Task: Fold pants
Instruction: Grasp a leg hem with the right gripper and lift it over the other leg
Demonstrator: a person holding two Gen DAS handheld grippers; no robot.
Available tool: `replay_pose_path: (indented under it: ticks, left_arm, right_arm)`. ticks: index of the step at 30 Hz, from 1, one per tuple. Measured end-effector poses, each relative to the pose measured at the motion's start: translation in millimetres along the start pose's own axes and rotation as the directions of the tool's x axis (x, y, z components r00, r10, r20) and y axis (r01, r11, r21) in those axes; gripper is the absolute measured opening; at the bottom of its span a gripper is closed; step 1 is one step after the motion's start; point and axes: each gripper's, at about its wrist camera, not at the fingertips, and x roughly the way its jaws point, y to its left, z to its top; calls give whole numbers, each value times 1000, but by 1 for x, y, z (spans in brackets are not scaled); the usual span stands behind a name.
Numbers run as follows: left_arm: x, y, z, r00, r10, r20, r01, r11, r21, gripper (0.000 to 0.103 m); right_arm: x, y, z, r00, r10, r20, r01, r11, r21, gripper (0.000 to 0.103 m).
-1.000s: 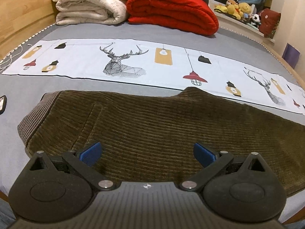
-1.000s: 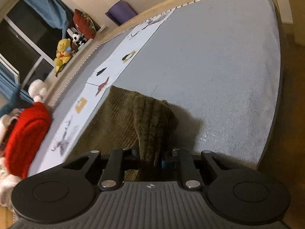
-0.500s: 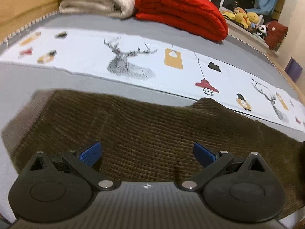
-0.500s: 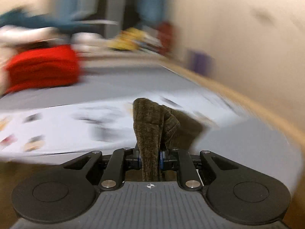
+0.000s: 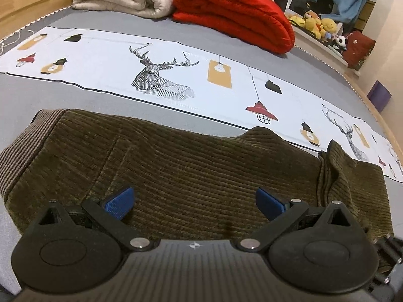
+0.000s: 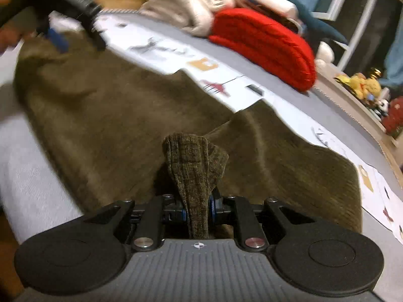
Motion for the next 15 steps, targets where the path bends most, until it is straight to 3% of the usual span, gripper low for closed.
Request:
replay_pose_path:
  ticks: [3,6,8,11,13,15]
  left_arm:
    - [-4,-2,-3,1000,-5,1,5,1000,-5,103]
    - [-6,-5,-8,1000,-1,5,1,1000,12,103]
    - [-5,-8,-12,1000,-1,-5,1,1000,27,103]
    - [1,-16,-18,1000,-1,-28,2,998,57,103]
    - [2,-21,-21,1000,1,-32,1,997,76,103]
    - [3,-26,-24,999,-8,-34,11,996,86,103]
  right_arm:
    - [-17,-8,10,997,-30,72,26,998,63,17]
    - [-47,-6,10,987,19,156,-31,997,75,17]
    - [-51,-1,0,988,91,126,-98,994,48,17]
    - [-32,26,-23,990,136,-29,-137,989,-52,18]
    - [-32,35,-29,993,119,-13,-120,990,-79,21]
    - [-36,29,-27,990,138,-24,-138,990,-14,22]
